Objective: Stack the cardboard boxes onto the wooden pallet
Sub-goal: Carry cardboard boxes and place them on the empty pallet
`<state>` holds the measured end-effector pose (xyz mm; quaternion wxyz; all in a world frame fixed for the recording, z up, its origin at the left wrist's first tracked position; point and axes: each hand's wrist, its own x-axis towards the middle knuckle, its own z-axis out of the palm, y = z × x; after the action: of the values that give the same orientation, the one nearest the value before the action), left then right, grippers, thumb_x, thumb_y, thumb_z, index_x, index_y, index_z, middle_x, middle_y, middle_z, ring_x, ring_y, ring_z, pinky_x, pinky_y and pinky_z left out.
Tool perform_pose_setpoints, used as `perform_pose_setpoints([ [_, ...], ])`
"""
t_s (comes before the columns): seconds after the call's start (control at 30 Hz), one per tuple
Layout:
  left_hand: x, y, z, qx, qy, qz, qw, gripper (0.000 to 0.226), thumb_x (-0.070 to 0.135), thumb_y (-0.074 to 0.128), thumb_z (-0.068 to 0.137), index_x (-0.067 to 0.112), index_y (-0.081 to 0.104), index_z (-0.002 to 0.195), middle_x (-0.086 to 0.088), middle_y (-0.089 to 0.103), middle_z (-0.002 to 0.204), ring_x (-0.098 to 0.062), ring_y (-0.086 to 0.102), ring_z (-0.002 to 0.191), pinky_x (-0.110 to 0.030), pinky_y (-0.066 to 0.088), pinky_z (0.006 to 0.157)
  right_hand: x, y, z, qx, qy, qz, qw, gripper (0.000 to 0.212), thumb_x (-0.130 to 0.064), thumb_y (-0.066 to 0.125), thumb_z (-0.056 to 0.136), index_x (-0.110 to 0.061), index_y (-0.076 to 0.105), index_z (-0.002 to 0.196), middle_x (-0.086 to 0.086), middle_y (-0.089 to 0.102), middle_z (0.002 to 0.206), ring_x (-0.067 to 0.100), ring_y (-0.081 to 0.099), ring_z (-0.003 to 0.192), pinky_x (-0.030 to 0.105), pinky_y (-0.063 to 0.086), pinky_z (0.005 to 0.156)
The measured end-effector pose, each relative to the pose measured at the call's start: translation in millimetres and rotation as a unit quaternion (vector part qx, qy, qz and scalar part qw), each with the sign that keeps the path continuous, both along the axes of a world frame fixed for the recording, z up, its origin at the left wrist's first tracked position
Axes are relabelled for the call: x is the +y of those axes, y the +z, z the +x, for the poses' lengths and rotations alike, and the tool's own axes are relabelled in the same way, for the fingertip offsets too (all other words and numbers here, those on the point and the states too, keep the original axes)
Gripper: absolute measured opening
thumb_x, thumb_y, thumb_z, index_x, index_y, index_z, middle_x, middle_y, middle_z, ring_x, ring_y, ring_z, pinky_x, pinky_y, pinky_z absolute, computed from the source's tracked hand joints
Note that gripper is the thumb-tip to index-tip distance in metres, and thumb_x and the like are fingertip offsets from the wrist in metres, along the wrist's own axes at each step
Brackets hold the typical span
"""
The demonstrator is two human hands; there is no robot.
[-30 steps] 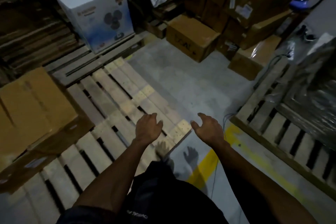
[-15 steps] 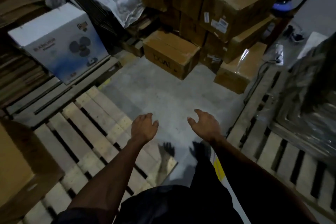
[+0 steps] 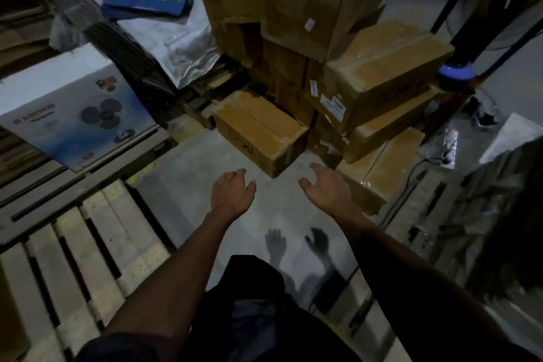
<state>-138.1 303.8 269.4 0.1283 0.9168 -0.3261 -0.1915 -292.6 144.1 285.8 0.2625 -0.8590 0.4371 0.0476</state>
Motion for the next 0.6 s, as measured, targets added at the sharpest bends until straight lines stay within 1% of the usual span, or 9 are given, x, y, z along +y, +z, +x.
perform_pose_setpoints([
  [0.13,-85,5,41,-0.009,-0.009,-0.011,1.0,0.05,0.039,0.042,0.102,0.007,0.047,0.139,-0.018,0.053,0.138,-0.033,0.047,0.128,-0.038,0.038,0.105,-74,10,35,-0.027,-0.003,0.002,1.0,0.065,-0.055,0.051,0.095,-0.02,0.045,0.149,0.007,0.052,0.147,0.031,0.049,0.133,0.045,0.042,0.109],
  [0.27,-160,-1,90,0.01,-0.02,-0.016,1.0,0.053,0.038,0.042,0.101,0.009,0.039,0.146,-0.017,0.047,0.145,-0.033,0.043,0.132,-0.038,0.037,0.105,-141,11,77,-0.037,-0.028,0.007,0.999,0.065,-0.058,0.05,0.096,-0.018,0.045,0.148,0.008,0.055,0.144,0.033,0.054,0.128,0.048,0.047,0.103],
  [0.37,-224,1,143,0.015,-0.022,-0.033,0.999,0.054,0.037,0.042,0.101,0.011,0.036,0.149,-0.015,0.044,0.149,-0.032,0.04,0.135,-0.039,0.035,0.107,-198,17,119,-0.068,-0.063,0.037,0.995,0.075,-0.07,0.043,0.086,-0.023,0.047,0.144,0.007,0.061,0.136,0.03,0.061,0.117,0.05,0.052,0.096],
  [0.4,-245,6,162,0.026,-0.016,-0.044,0.999,0.054,0.038,0.041,0.102,0.011,0.036,0.149,-0.014,0.043,0.149,-0.032,0.04,0.136,-0.039,0.035,0.108,-218,24,134,-0.083,-0.081,0.048,0.992,0.075,-0.071,0.044,0.086,-0.024,0.047,0.144,0.007,0.059,0.138,0.03,0.06,0.119,0.051,0.051,0.098],
  [0.43,-262,12,178,0.04,-0.005,-0.065,0.997,0.055,0.039,0.041,0.102,0.011,0.035,0.149,-0.014,0.042,0.15,-0.032,0.039,0.136,-0.04,0.035,0.109,-232,31,146,-0.098,-0.097,0.052,0.989,0.071,-0.067,0.046,0.09,-0.024,0.047,0.145,0.008,0.057,0.142,0.031,0.057,0.124,0.05,0.049,0.101],
  [0.5,-302,29,214,0.067,0.022,-0.12,0.99,0.056,0.044,0.039,0.103,0.011,0.035,0.149,-0.013,0.041,0.152,-0.033,0.04,0.137,-0.043,0.035,0.109,-269,47,175,-0.14,-0.131,0.054,0.98,0.058,-0.053,0.048,0.099,-0.02,0.046,0.147,0.009,0.052,0.147,0.031,0.051,0.13,0.044,0.044,0.105],
  [0.53,-322,39,231,0.084,0.044,-0.15,0.984,0.058,0.046,0.037,0.103,0.011,0.035,0.149,-0.013,0.04,0.152,-0.033,0.04,0.137,-0.044,0.035,0.109,-286,57,190,-0.169,-0.151,0.058,0.972,0.057,-0.049,0.048,0.101,-0.018,0.043,0.148,0.009,0.05,0.149,0.031,0.049,0.133,0.042,0.042,0.105],
  [0.6,-357,62,263,0.123,0.096,-0.219,0.963,0.065,0.052,0.036,0.103,0.011,0.029,0.152,-0.011,0.035,0.155,-0.033,0.036,0.14,-0.046,0.034,0.111,-319,73,214,-0.22,-0.188,0.058,0.956,0.059,-0.05,0.046,0.103,-0.018,0.04,0.151,0.008,0.046,0.152,0.03,0.044,0.137,0.04,0.038,0.107],
])
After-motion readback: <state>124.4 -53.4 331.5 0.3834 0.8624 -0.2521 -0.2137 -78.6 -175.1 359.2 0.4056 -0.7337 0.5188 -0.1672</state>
